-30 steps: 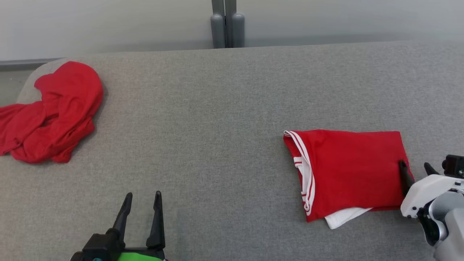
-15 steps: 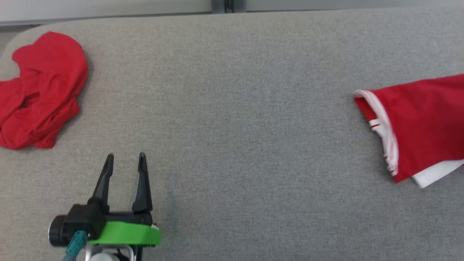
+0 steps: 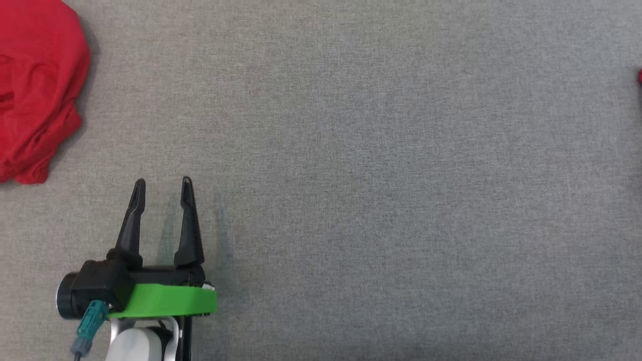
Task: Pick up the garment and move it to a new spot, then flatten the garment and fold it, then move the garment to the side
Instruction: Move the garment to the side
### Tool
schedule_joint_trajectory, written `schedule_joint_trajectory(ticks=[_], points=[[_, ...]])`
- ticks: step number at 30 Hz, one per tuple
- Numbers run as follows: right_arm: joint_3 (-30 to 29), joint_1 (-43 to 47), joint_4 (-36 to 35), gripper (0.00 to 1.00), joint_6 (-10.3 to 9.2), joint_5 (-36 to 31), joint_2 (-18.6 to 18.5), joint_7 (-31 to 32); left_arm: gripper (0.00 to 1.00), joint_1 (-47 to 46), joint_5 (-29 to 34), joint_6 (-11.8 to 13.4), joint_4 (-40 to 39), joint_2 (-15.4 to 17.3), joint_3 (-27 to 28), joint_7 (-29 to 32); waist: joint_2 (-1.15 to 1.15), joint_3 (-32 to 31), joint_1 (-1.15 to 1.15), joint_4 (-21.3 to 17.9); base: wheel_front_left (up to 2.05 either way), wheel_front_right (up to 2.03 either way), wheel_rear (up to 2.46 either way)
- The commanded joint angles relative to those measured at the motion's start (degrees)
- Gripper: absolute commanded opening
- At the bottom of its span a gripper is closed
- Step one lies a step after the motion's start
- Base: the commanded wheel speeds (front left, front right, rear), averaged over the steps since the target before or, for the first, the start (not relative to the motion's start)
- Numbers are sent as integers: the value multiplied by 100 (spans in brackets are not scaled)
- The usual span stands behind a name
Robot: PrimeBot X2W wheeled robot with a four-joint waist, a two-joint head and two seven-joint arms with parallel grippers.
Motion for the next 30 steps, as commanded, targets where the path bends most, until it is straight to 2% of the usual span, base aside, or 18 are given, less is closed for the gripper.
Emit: schedule_joint_trajectory(ticks=[1,4,9,12,14,20,24,30], points=[[76,-57,-13,100,-4,-226,38,-246,100,154,-65,46,-5,17,74,-3,0,-304,-1,-16,0,0,0],[135,-71,-234,100,-5,-508,213,-604,100,339,-175,82,-55,16,167,-3,0,-623,-1,-124,0,0,0],[314,549,-1406,100,-6,-348,1027,-741,100,796,-203,35,74,17,328,-3,0,-1367,-1,-364,0,0,0],[270,1254,-2355,100,-6,-431,1515,-739,100,1039,-273,-68,188,19,404,-3,0,-1797,-1,-489,0,0,0],[234,1897,-3017,100,-5,-543,1970,-738,100,1187,-240,-166,264,18,444,-3,0,-2033,-1,-564,0,0,0],[319,3282,-4284,100,-5,-850,3014,-740,100,1314,-81,-390,524,19,490,-3,0,-2361,-1,-744,0,0,0],[455,3884,-4734,100,-5,-956,3559,-740,100,1226,-48,-454,663,18,544,-3,0,-2423,-1,-826,0,0,0],[598,4382,-4818,100,-5,-1218,3954,-741,100,1240,29,-503,946,19,554,-3,0,-2466,-1,-900,0,0,0]])
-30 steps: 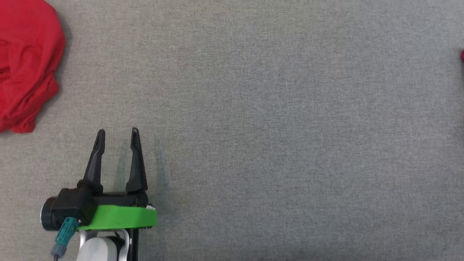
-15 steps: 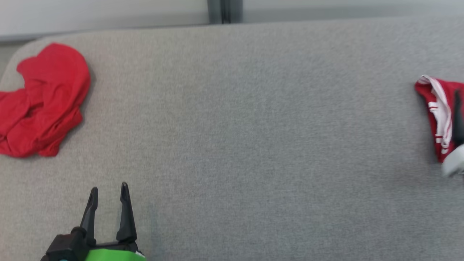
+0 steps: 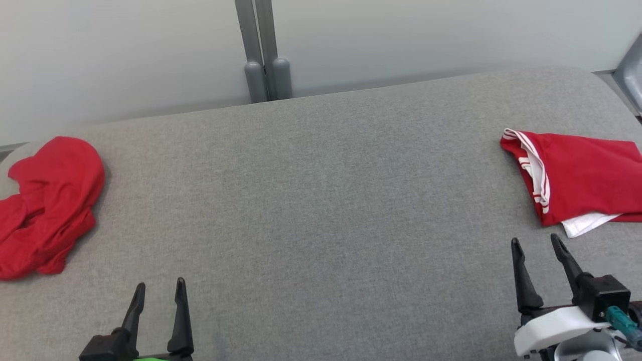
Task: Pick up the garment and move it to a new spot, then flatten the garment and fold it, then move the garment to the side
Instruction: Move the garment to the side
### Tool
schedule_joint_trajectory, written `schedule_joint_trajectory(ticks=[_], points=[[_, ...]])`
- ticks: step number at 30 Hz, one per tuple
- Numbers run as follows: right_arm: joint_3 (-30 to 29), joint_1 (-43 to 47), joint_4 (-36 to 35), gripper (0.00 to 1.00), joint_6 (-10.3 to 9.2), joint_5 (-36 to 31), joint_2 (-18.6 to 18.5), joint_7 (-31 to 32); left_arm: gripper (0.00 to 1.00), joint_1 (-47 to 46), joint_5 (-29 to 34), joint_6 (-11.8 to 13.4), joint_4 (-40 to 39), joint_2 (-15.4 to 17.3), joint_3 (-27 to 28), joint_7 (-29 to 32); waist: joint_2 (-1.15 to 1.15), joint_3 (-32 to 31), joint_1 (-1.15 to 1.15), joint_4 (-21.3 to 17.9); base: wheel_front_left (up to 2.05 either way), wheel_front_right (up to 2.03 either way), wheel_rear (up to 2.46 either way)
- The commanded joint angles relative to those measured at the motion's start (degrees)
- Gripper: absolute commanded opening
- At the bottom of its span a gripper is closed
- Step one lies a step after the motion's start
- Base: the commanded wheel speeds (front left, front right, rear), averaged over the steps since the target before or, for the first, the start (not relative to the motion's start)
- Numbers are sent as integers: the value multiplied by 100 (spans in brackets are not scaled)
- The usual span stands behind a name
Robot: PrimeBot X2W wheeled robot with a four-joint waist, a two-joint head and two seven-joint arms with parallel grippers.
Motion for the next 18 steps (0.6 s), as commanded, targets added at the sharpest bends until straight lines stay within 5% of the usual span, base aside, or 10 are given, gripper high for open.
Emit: schedule_joint_trajectory(ticks=[1,18], points=[[-5,113,60,100,-6,-45,43,-13,100,24,36,-43,33,21,-2,-2,0,-111,0,-106,0,0,0],[34,309,178,100,-6,-122,263,-13,100,11,147,-113,128,21,-112,-2,0,-247,0,129,0,0,0]])
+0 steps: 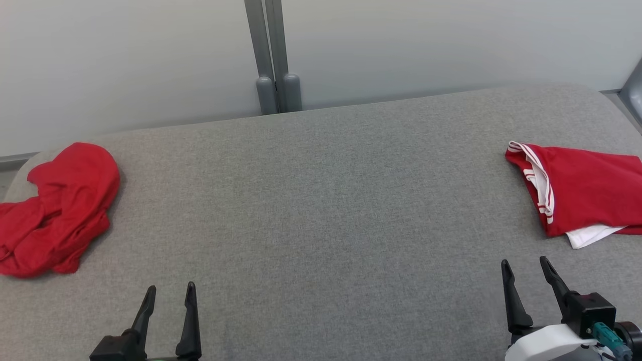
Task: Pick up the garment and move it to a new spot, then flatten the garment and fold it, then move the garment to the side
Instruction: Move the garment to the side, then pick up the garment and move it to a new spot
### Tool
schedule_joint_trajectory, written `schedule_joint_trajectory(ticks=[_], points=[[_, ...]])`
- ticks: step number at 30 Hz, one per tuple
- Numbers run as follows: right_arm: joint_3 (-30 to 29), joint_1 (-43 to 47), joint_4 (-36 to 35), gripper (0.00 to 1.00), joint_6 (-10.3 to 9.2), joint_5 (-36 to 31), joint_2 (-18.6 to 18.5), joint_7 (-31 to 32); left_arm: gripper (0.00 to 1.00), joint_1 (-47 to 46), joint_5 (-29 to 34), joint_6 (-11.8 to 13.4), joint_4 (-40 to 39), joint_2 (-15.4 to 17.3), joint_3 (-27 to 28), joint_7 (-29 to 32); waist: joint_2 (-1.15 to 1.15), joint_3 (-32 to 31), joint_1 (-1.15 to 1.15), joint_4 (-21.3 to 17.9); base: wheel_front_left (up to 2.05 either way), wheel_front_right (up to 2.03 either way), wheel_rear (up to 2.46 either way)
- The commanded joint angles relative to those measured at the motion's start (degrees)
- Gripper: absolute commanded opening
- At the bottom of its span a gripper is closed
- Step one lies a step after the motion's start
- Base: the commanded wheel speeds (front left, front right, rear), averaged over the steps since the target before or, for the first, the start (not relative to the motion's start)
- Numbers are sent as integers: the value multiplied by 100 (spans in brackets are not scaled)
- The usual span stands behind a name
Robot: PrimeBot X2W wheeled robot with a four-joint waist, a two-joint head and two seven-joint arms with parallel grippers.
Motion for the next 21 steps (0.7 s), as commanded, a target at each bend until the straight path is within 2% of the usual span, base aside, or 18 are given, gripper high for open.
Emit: schedule_joint_trajectory(ticks=[1,8,17,21], points=[[18,30,4,100,-6,-11,11,-13,100,0,61,-16,-22,21,8,-3,0,4,0,26,0,0,0],[12,114,-91,100,-6,-24,-19,-14,100,-74,19,21,-93,21,42,-3,0,33,0,251,0,0,0],[464,163,-120,100,-6,110,-27,-14,100,-96,94,29,-82,21,-4,-3,0,115,0,1483,0,0,0],[575,77,-102,100,-6,148,-48,-14,100,30,88,19,-76,20,118,-3,0,79,0,1847,0,0,0]])
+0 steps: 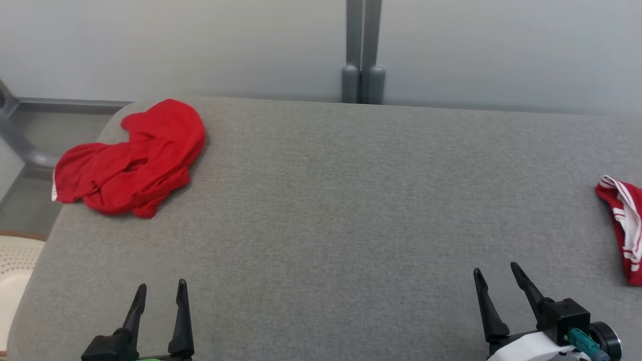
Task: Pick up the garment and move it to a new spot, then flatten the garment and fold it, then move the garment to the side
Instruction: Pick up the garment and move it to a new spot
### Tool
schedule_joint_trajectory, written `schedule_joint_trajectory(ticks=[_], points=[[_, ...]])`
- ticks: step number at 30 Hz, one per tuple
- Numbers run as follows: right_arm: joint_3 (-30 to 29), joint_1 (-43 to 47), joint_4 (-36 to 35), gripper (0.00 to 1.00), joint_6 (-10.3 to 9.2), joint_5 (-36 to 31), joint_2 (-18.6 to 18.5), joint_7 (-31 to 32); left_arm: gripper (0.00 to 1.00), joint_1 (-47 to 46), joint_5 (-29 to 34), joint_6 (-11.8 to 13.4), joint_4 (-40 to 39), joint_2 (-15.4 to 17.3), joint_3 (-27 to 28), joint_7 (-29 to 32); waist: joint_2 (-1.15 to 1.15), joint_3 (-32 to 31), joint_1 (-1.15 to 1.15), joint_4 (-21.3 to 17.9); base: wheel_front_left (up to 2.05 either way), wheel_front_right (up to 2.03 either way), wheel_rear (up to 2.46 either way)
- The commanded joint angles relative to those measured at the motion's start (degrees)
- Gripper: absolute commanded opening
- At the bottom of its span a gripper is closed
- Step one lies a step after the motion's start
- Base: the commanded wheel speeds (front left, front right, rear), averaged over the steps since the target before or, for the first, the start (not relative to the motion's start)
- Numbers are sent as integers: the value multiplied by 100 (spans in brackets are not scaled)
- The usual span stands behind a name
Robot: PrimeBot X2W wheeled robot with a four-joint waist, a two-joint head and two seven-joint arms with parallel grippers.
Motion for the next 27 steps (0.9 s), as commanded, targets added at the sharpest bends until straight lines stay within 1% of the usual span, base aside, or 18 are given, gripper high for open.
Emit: schedule_joint_trajectory(ticks=[1,4,7,9,11,12,14,15,17,19,20,23,24,27], points=[[11,-50,20,100,-6,10,-49,-14,100,52,62,-32,2,19,28,-3,0,10,0,626,0,0,0],[28,-89,22,100,-6,17,-103,-15,100,-5,30,-37,-34,18,19,-3,0,70,0,747,0,0,0],[9,-159,-51,100,-6,34,-181,-14,100,-214,-94,-37,-74,18,-29,-3,0,233,0,767,0,0,0],[-75,-221,-97,100,-6,58,-258,-15,100,-475,-139,-41,-61,17,-60,-3,0,460,0,746,0,0,0],[-135,-364,-156,100,-6,31,-413,-14,100,-823,-215,-50,143,17,-112,-3,0,806,0,715,0,0,0],[-162,-473,-197,100,-6,37,-521,-15,100,-1135,-198,-66,358,19,-158,-2,0,1045,0,702,0,0,0],[-160,-701,-305,100,-6,53,-739,-14,100,-1807,-114,-81,765,140,-212,11,0,1526,0,638,0,0,0],[-146,-828,-370,100,-6,66,-849,-14,100,-2131,-172,-75,953,131,-205,60,0,1769,0,589,0,0,0],[-143,-1103,-493,100,-6,94,-1128,-15,100,-2856,-197,-90,1331,201,-235,236,0,2331,0,465,0,0,0],[-236,-1341,-593,100,-6,138,-1361,-14,100,-3553,-256,-15,1782,253,-180,525,0,2834,0,380,0,0,0],[-288,-1462,-649,100,-6,163,-1472,-14,100,-3940,-116,29,2023,375,-239,683,0,3072,0,336,0,0,0],[-412,-1665,-780,100,-6,237,-1672,-14,100,-4804,-250,128,2660,383,-128,1045,0,3557,0,226,0,0,0],[-429,-1700,-815,100,-6,249,-1724,-14,100,-5068,-197,177,2908,467,-140,1163,0,3683,0,178,0,0,0],[-389,-1733,-884,100,-6,297,-1771,-14,100,-5588,-282,203,3606,586,-71,1425,0,3831,0,14,0,0,0]])
